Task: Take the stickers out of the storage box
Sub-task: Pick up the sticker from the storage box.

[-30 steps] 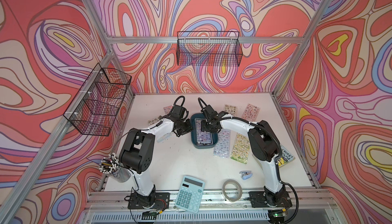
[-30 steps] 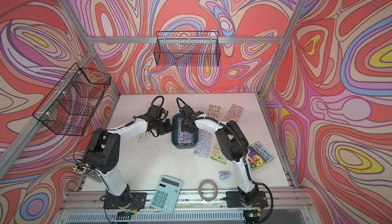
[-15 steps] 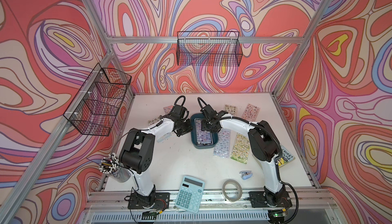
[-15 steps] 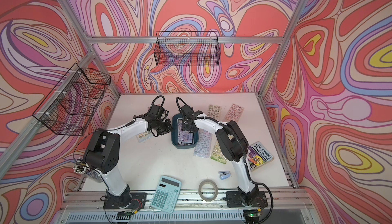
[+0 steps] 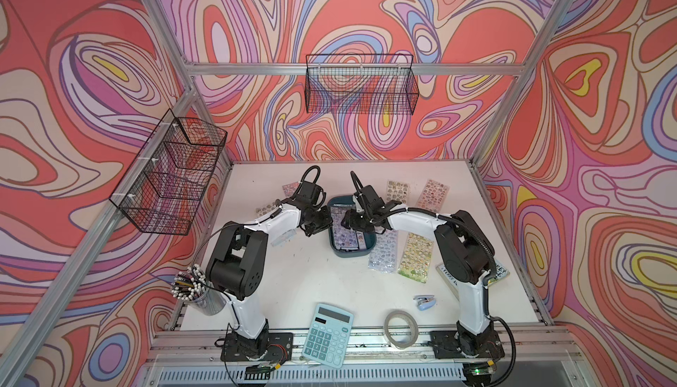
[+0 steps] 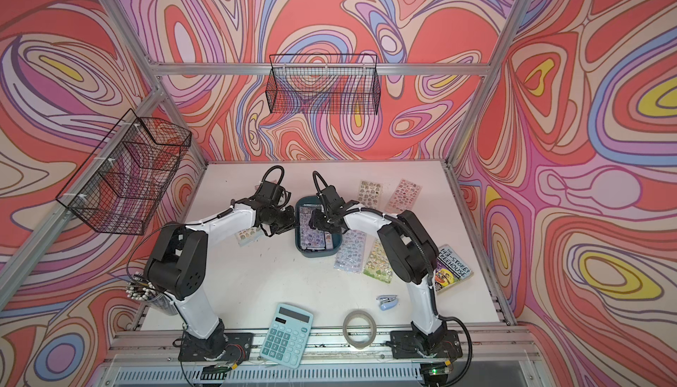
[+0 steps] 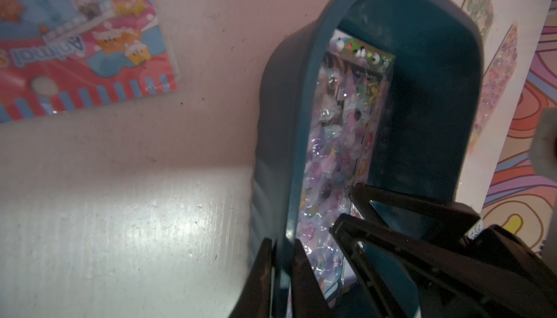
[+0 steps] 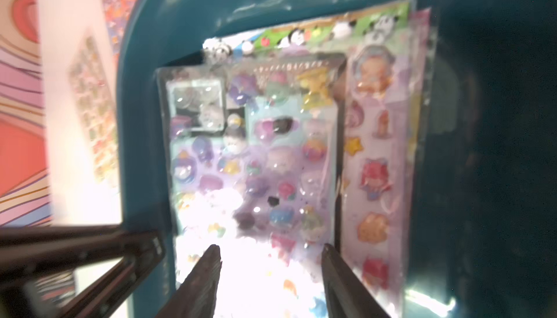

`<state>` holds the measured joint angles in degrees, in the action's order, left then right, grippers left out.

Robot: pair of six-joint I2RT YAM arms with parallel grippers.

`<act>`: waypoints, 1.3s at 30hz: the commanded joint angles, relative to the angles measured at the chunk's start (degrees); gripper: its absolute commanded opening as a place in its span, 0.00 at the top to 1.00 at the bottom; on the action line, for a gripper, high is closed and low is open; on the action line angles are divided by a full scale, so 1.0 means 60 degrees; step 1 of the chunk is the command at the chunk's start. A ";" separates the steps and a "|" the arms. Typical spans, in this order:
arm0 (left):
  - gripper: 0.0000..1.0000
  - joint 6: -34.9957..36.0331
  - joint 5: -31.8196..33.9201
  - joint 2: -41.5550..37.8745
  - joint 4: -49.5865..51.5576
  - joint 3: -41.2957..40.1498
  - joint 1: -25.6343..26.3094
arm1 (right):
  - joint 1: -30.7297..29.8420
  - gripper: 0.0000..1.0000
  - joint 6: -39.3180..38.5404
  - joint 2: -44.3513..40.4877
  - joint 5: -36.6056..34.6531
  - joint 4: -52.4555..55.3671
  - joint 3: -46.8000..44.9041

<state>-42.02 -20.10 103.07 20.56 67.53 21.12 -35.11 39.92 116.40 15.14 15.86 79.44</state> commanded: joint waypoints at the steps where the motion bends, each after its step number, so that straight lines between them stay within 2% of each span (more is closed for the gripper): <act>1: 0.85 -0.0021 0.0164 0.0254 0.0331 0.0105 0.0081 | 0.0241 0.44 0.0582 -0.0311 0.1045 -0.0788 -0.0347; 9: 0.86 0.0031 0.0295 0.0085 0.0410 0.0067 0.0083 | 0.0242 0.40 -0.0432 -0.0577 -0.1565 0.1546 0.0570; 16: 0.86 0.0001 0.0274 0.0107 0.0395 0.0061 0.0083 | 0.0046 0.40 -0.0758 -0.0071 -0.2106 0.2214 0.0920; 28: 0.86 -0.0039 0.0200 0.0294 0.0365 0.0156 0.0119 | -0.0154 0.40 -0.0381 0.0834 -0.0990 0.1691 0.1082; 39: 0.86 -0.0057 0.0087 0.0479 0.0327 0.0281 0.0198 | 0.0171 0.42 0.0958 0.0028 0.1342 -0.1131 -0.0458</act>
<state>-42.02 -19.49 103.79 21.02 68.40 21.71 -34.48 41.32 117.86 16.32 14.57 79.59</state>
